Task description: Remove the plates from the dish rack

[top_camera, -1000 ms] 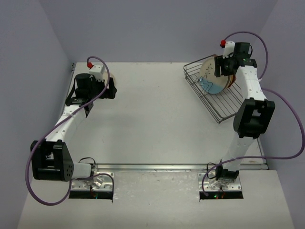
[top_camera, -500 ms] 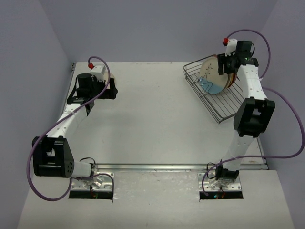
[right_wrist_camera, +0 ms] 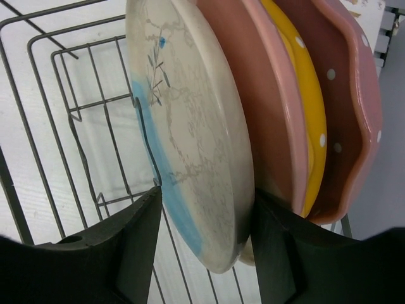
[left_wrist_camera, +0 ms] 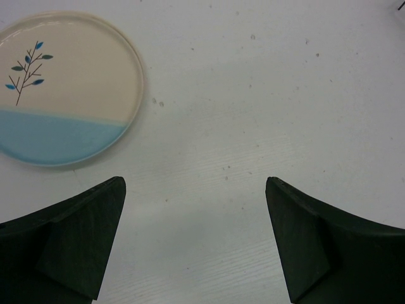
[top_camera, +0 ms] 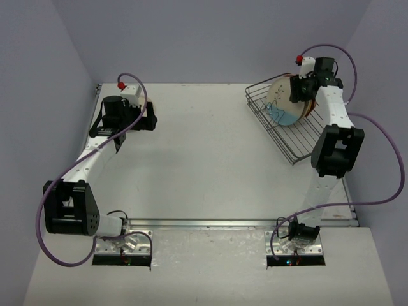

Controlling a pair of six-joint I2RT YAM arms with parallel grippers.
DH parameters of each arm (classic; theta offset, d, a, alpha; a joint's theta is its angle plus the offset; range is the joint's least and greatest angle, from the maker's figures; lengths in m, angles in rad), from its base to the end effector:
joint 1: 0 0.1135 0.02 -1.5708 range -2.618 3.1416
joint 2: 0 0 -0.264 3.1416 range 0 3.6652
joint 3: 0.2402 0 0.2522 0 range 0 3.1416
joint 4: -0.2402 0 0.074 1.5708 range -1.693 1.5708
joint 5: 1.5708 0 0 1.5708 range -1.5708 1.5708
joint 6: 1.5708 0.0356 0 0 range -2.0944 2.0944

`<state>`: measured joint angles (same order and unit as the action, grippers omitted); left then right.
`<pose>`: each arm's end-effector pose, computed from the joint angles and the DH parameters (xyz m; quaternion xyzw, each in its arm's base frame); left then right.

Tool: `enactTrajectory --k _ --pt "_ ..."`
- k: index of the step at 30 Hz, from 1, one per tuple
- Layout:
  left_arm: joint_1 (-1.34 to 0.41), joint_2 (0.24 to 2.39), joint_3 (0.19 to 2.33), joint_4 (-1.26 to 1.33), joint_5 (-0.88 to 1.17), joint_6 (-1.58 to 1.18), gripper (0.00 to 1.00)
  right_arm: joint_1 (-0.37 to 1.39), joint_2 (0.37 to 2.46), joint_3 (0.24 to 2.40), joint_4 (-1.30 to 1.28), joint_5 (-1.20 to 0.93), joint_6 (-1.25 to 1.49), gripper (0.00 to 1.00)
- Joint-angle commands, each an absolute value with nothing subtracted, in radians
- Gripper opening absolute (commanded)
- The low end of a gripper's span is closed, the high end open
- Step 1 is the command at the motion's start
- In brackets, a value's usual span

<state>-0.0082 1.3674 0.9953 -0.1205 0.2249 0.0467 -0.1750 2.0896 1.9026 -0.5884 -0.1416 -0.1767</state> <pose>0.3124 -0.0105 0.2875 0.0810 0.8508 -0.0865 0.5119 0.4743 -0.0788 0.2797 -0.0282 0.9196 -0.0034 0.3918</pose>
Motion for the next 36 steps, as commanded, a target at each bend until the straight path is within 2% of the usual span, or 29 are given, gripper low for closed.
enactTrajectory --k 1,5,10,16,23,26,33,36 --pt "-0.015 1.373 1.048 -0.111 0.25 0.048 0.9 -0.178 2.081 1.897 -0.587 -0.346 -0.197 0.49" --pt "-0.015 1.362 1.047 -0.116 0.259 0.055 0.9 -0.178 2.055 1.874 -0.6 -0.461 -0.2 0.38" --pt "-0.015 1.357 1.048 -0.127 0.269 0.064 0.9 -0.178 2.101 1.945 -0.661 -0.461 -0.201 0.31" --pt "-0.015 1.353 1.048 -0.126 0.268 0.065 0.9 -0.178 2.071 1.931 -0.667 -0.437 -0.22 0.01" --pt "-0.015 1.361 1.08 -0.138 0.267 0.066 0.92 -0.178 1.996 1.973 -0.656 -0.411 -0.225 0.0" --pt "-0.015 1.359 1.098 -0.147 0.261 0.066 1.0 -0.176 1.958 2.019 -0.659 -0.416 -0.237 0.0" --pt "-0.009 1.346 1.145 -0.144 0.276 0.023 1.0 -0.176 1.846 2.094 -0.658 -0.469 -0.243 0.0" --pt "-0.006 1.331 1.167 -0.137 0.374 -0.009 1.0 -0.176 1.786 2.078 -0.639 -0.533 -0.207 0.0"
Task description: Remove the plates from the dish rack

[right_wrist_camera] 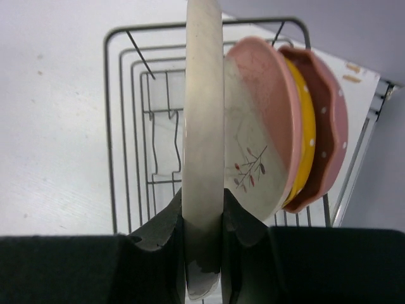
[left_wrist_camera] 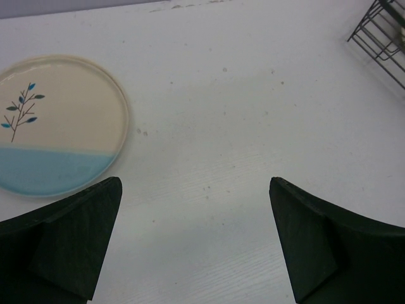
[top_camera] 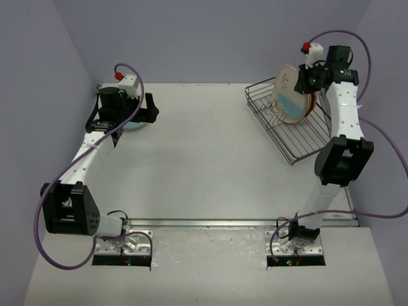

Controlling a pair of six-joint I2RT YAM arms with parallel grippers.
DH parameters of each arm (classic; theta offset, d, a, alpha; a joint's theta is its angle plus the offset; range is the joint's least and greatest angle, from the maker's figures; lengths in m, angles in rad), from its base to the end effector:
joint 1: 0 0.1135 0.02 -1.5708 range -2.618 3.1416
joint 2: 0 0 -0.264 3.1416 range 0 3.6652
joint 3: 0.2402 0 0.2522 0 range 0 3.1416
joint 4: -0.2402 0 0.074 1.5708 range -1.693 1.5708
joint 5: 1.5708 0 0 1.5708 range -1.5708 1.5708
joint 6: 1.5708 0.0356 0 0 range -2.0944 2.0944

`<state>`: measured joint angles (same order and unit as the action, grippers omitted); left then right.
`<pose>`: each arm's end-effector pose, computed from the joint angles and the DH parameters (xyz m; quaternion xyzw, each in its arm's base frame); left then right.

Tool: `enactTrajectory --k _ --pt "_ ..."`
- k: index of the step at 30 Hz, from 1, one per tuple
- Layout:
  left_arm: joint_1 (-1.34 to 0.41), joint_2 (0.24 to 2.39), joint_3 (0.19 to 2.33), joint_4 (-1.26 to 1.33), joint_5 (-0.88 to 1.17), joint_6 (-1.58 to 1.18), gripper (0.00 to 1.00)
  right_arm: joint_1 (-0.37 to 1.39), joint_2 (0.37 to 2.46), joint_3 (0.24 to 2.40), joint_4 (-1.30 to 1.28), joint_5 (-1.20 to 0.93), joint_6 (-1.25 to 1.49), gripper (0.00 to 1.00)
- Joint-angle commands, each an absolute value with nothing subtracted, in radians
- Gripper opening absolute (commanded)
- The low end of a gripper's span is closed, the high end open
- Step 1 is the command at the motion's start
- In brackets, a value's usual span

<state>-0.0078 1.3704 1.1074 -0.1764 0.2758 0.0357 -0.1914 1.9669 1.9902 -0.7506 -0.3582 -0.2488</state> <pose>0.3175 -0.0122 0.3204 0.0919 0.8344 -0.1086 0.5325 0.4398 -0.0725 0.3514 -0.0987 0.8953 0.0707 0.4286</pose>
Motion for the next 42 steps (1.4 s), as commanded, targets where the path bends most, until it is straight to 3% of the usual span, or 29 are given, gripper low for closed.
enactTrajectory --k 1,7,12,21,28,32,36,37,39,42 --pt "-0.005 1.33 1.168 -0.133 0.4 -0.027 1.0 -0.176 1.773 2.072 -0.635 -0.548 -0.196 0.0" --pt "-0.006 1.31 1.144 -0.039 0.743 -0.121 0.99 -0.172 1.695 1.996 -0.63 -0.761 -0.056 0.0" --pt "-0.022 1.321 1.08 0.081 0.898 -0.254 0.97 -0.127 1.624 1.807 -0.541 -1.009 0.121 0.0" --pt "-0.152 1.367 1.047 0.07 0.915 -0.292 0.9 0.106 1.533 1.599 -0.44 -1.111 0.233 0.0" --pt "-0.244 1.42 1.038 0.057 0.896 -0.305 0.88 0.18 1.526 1.559 -0.378 -1.157 0.321 0.0" --pt "-0.247 1.434 1.02 0.097 0.984 -0.35 0.63 0.19 1.523 1.537 -0.366 -1.153 0.328 0.0" --pt "-0.248 1.409 0.958 0.239 1.07 -0.451 0.15 0.19 1.535 1.531 -0.379 -1.13 0.306 0.0" --pt "-0.248 1.407 0.955 0.24 1.079 -0.455 0.08 0.19 1.538 1.532 -0.378 -1.129 0.307 0.0" --pt "-0.246 1.403 0.951 0.238 1.089 -0.461 0.0 0.19 1.543 1.535 -0.375 -1.126 0.314 0.0" --pt "-0.22 1.388 0.941 0.271 1.093 -0.494 0.0 0.191 1.568 1.554 -0.399 -1.098 0.322 0.07"
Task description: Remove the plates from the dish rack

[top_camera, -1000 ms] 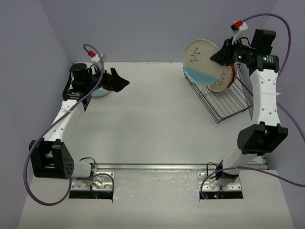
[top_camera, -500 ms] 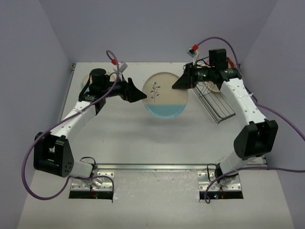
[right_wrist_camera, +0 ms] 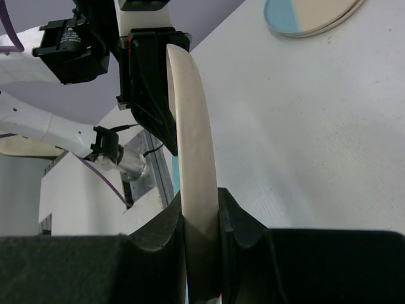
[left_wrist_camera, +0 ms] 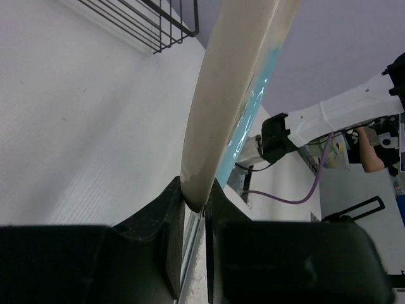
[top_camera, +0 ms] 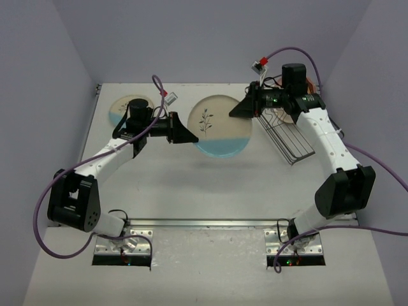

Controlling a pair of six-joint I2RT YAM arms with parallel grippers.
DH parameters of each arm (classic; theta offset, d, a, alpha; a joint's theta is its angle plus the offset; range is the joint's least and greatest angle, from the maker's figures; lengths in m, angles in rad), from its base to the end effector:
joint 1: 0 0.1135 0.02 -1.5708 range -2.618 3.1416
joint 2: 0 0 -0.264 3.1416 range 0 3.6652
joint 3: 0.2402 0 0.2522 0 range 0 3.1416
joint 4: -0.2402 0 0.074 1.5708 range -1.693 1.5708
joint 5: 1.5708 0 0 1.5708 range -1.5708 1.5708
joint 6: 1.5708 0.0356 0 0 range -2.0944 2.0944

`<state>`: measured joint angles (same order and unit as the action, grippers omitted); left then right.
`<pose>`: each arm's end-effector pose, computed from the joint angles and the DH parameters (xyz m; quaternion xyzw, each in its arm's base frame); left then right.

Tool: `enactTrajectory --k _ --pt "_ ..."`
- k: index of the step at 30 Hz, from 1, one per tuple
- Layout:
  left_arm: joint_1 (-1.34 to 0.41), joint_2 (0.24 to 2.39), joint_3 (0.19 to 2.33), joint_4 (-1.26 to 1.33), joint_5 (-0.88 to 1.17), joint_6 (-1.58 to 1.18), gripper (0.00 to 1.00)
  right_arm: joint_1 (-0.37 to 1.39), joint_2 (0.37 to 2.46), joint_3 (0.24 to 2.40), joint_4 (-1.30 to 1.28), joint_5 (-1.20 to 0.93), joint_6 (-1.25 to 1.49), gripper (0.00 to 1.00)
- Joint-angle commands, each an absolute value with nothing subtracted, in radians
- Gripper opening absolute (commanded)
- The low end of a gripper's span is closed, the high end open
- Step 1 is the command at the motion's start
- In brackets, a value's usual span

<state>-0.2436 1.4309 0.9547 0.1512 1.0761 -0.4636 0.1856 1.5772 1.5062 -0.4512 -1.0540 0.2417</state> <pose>0.2977 -0.1063 0.2869 0.2206 0.7260 -0.5639 0.3258 0.3380 0.0949 0.3743 -0.2307 0.7550 0.5172 0.3305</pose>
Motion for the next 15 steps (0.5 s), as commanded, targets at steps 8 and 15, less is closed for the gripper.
enactTrajectory --k 8,15 --pt "0.047 1.378 0.812 0.547 1.072 -0.794 0.0 0.19 1.594 1.546 -0.449 -0.98 0.346 0.66" --pt "0.247 1.454 0.812 0.573 1.051 -0.868 0.0 0.19 1.617 1.553 -0.468 -0.903 0.35 0.98"
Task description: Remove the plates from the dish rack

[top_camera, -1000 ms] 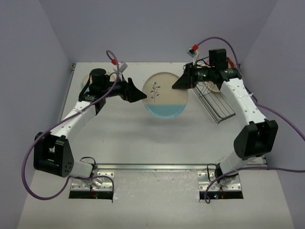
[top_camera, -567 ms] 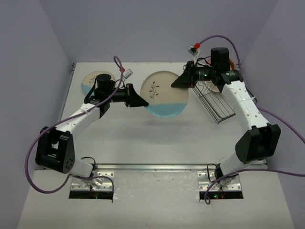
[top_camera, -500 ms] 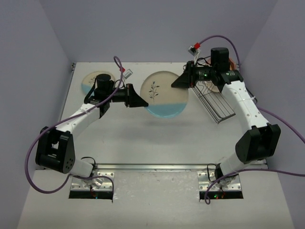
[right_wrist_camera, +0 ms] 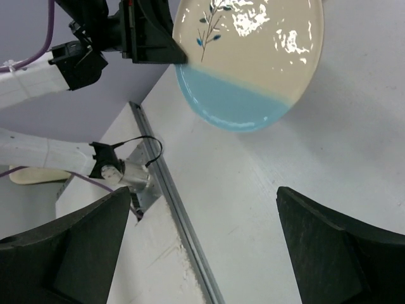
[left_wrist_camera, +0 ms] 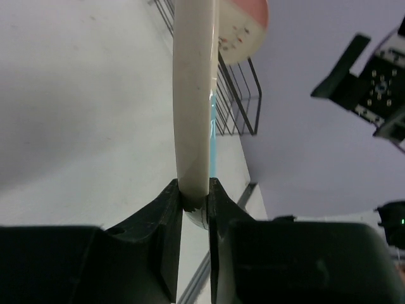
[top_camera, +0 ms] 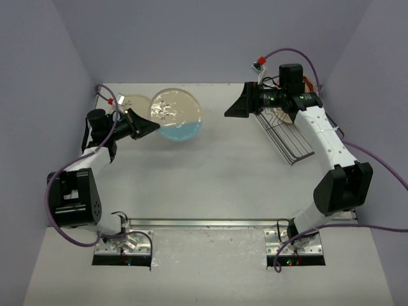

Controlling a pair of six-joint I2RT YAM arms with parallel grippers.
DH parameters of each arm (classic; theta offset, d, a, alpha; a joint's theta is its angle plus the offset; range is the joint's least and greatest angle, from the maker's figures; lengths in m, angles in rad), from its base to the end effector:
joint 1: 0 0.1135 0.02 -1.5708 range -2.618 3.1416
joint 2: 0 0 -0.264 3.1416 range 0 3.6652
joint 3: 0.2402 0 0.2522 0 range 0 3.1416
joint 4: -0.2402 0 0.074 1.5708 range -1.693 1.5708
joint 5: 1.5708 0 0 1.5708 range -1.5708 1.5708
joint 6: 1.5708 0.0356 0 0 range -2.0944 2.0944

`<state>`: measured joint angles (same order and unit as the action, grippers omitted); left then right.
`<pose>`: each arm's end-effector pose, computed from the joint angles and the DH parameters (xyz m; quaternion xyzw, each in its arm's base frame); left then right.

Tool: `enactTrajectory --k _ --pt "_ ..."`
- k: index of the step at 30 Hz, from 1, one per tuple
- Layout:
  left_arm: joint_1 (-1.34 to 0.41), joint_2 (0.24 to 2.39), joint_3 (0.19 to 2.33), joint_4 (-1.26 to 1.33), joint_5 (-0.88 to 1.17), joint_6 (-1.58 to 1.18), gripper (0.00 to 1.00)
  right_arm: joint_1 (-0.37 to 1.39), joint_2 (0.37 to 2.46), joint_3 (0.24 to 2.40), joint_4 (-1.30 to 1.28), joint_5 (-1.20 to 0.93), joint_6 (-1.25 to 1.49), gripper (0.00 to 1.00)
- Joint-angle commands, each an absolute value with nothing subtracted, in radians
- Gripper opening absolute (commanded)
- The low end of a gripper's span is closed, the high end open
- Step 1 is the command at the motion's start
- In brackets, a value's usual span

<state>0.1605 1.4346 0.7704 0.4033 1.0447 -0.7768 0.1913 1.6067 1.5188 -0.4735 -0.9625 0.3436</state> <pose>0.3038 0.0180 0.2476 -0.0393 0.7505 -0.5372 0.3830 0.3465 0.0969 0.3654 -0.1641 0.7907 0.5040 0.3063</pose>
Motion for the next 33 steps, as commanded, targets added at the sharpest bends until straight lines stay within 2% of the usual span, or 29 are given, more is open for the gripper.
enactTrajectory --k 1,13,22,33 --pt "0.273 1.488 0.831 0.558 1.045 -0.864 0.0 0.19 1.616 1.551 -0.472 -0.895 0.345 0.98" --pt "0.541 1.824 1.065 0.616 1.041 -0.904 0.0 0.19 1.613 1.527 -0.504 -0.9 0.293 0.99" --pt "0.584 2.003 1.21 0.602 1.024 -0.886 0.0 0.19 1.629 1.537 -0.516 -0.899 0.291 0.99" --pt "0.579 2.152 1.344 0.377 0.973 -0.701 0.0 0.191 1.633 1.547 -0.54 -0.874 0.271 0.99"
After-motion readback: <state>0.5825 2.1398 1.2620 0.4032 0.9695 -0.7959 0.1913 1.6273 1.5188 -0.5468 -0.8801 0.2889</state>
